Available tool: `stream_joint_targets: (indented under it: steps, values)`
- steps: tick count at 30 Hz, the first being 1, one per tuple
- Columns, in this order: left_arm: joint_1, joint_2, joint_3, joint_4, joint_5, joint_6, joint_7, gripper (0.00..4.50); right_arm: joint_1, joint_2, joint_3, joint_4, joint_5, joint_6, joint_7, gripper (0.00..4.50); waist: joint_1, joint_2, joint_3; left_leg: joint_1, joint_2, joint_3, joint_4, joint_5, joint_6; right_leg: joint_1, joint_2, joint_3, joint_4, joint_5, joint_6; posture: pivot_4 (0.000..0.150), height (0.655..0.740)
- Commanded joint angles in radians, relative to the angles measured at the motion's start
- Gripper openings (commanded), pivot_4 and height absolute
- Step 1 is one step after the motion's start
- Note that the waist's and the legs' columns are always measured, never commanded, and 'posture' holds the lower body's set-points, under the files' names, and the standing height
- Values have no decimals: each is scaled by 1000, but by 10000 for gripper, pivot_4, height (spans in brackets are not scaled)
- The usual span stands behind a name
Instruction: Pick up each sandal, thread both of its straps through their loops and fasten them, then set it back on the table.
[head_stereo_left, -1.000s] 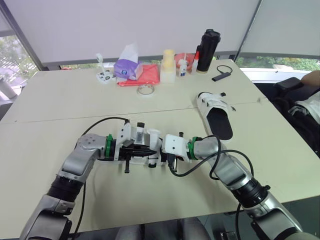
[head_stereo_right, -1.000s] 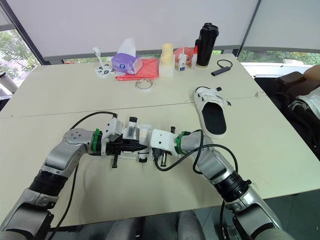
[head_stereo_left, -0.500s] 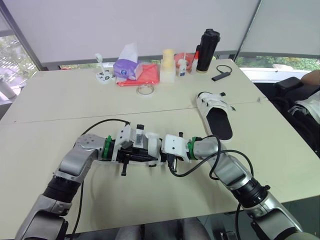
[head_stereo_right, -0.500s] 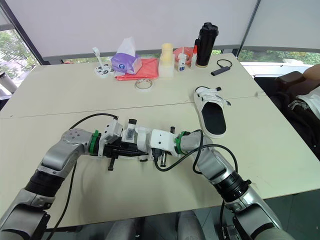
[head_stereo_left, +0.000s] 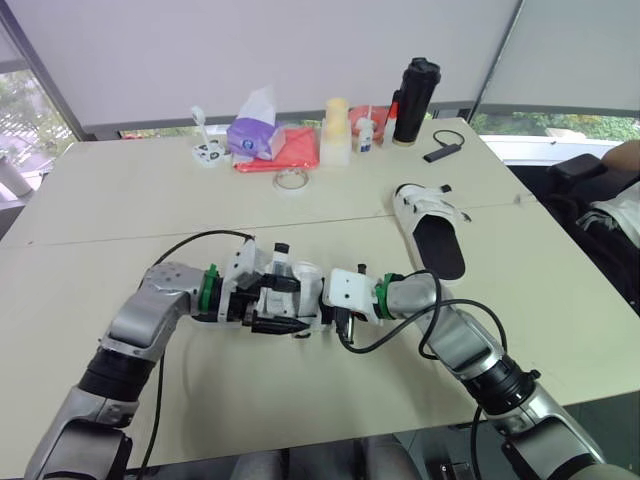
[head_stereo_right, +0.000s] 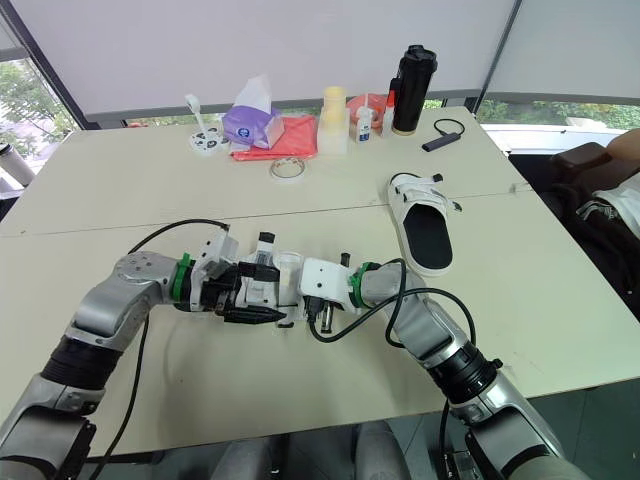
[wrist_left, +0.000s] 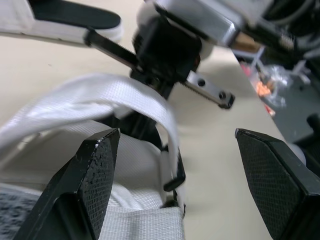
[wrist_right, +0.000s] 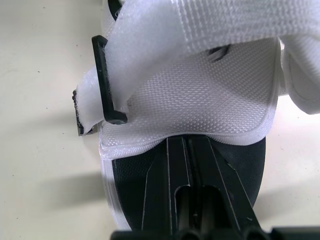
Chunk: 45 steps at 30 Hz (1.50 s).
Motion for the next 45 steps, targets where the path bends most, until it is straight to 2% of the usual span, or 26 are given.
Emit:
stream_joint_targets:
  steps: [1,6,12,16,21,24,29,39,45]
  values:
    - [-34,-6,96,-79,-116,102,61,37975,9,3,37,38,-14,7,7,0,-1,0,0,0,0,0,0,0,0,0,0,0,0,0,0,1500,7400]
    - [-47,16,185,-118,-203,201,138,37975,7,1,38,40,-13,2,9,0,-2,0,0,0,0,0,0,0,0,0,0,0,0,-2,4,1500,7400]
    - [63,119,197,-207,-238,256,112,37975,8,0,41,42,-13,-4,11,0,-1,0,0,1,0,1,-4,0,0,-1,0,1,-1,0,0,1500,7400]
    - [235,201,209,-306,-253,263,70,37975,8,2,42,43,-12,-4,12,0,-4,0,0,1,0,1,-6,0,0,-1,0,1,-4,1,-1,1500,7400]
    - [417,252,199,-380,-230,221,60,37975,11,3,44,46,-12,-7,15,0,-1,0,0,1,3,2,-9,0,0,0,0,1,-9,1,-2,1500,7400]
    - [452,239,166,-387,-187,178,85,37975,8,4,42,46,-11,-6,17,0,2,0,0,1,7,2,-9,0,-1,0,1,0,-11,3,-5,1500,7400]
    - [438,142,116,-348,-117,114,185,37975,8,3,42,46,-11,-6,19,0,1,1,0,1,9,4,-9,-2,-3,1,1,0,-14,4,-7,1500,7400]
    - [396,37,-2,-240,10,15,250,37975,7,5,42,43,-11,-2,19,0,4,1,0,1,8,5,-9,-1,-1,0,3,-1,-14,4,-7,1500,7400]
    - [370,-17,-38,-230,20,25,276,37975,7,5,41,45,-13,-1,16,0,3,1,-1,1,8,5,-9,-1,-1,0,3,-1,-14,4,-6,1500,7400]
